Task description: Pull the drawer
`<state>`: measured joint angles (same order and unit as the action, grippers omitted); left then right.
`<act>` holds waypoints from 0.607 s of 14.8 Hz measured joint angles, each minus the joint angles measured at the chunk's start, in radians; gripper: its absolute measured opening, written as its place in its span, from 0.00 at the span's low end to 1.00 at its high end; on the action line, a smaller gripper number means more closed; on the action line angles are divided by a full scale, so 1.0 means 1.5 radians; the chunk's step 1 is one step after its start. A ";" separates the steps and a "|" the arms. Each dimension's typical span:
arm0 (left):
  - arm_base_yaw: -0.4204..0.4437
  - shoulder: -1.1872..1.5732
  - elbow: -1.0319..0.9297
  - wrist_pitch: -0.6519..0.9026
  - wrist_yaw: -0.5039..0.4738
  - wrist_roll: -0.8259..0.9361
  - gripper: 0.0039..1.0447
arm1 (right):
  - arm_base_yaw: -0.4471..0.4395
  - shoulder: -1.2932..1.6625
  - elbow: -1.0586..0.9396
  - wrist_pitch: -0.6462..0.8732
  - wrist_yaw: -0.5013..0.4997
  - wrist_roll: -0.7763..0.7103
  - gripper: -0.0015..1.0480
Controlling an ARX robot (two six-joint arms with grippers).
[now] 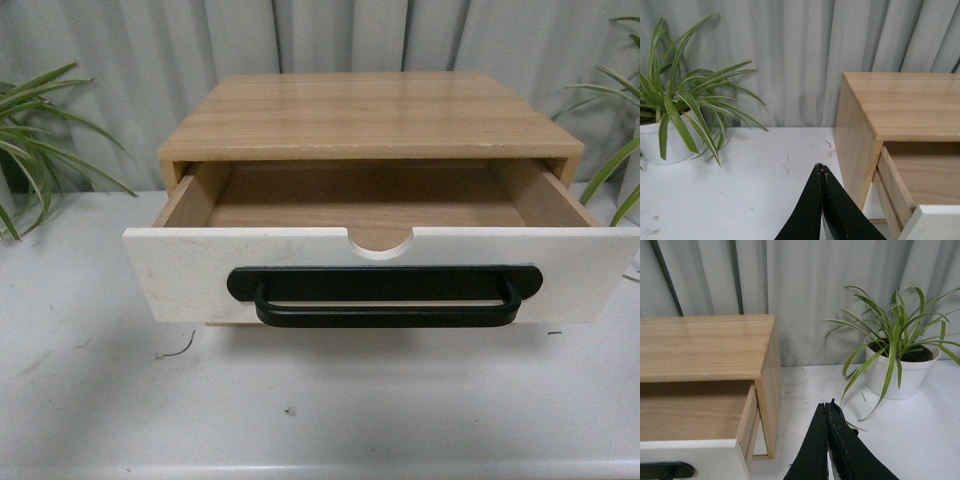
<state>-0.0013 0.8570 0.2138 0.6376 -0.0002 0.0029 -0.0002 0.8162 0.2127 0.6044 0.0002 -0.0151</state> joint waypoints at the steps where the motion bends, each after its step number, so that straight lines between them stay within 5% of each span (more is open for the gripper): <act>1: 0.000 -0.007 -0.006 -0.001 0.000 0.000 0.01 | 0.000 -0.007 -0.007 -0.001 0.000 0.000 0.02; 9: 0.001 -0.175 -0.097 -0.079 0.000 0.000 0.01 | 0.000 -0.169 -0.097 -0.077 0.000 0.000 0.02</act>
<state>-0.0006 0.5949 0.0677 0.5186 -0.0006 0.0029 -0.0002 0.5621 0.0666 0.4889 0.0002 -0.0147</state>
